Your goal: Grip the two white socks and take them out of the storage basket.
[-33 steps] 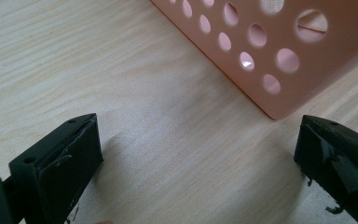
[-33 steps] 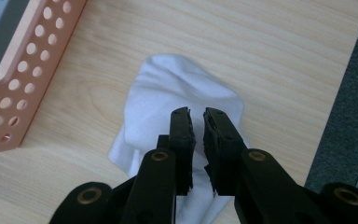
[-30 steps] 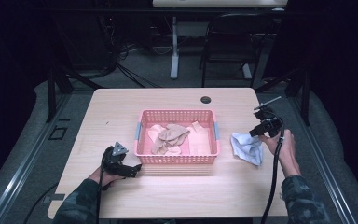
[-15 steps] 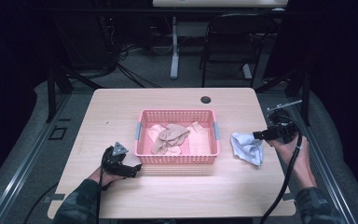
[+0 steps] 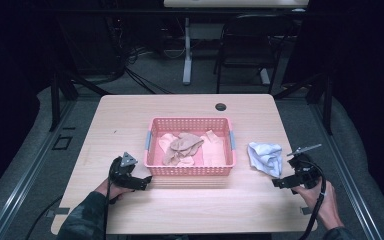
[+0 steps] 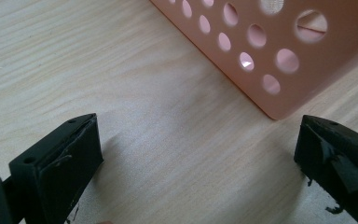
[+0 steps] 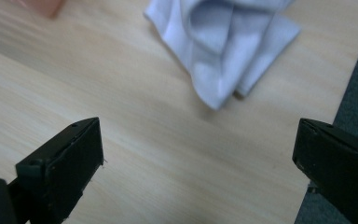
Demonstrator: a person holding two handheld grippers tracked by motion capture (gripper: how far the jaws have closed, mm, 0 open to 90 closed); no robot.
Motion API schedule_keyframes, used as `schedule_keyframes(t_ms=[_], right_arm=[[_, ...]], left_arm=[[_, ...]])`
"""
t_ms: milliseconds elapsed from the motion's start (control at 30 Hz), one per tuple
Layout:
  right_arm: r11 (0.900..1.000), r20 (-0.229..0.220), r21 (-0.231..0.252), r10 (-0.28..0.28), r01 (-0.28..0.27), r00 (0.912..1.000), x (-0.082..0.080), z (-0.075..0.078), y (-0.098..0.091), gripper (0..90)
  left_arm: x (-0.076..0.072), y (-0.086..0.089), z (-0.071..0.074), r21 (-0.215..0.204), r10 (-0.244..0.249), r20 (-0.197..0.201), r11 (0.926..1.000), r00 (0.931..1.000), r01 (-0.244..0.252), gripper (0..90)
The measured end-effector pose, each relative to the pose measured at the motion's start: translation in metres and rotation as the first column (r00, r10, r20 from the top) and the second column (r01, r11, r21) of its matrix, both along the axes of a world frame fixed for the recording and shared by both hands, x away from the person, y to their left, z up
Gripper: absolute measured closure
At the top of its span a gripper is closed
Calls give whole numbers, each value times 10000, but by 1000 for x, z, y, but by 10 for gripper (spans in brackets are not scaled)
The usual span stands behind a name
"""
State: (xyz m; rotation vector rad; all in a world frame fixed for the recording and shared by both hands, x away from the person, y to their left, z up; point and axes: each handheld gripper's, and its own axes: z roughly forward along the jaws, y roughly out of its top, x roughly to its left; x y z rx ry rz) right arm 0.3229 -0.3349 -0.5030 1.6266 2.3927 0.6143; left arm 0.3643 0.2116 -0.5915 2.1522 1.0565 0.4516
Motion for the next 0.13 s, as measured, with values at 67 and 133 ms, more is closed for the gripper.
schedule_keyframes(t_ms=[67,133], right_arm=[[9999,-419,-163,30,-37,9991,1,-8,-2,13],[9997,-432,-254,-16,5,9991,2,-11,-1,16]], left_arm=[[0,0,0,2,-4,7,10000,10000,4,5],[0,0,0,5,-9,3,10000,10000,9,5]])
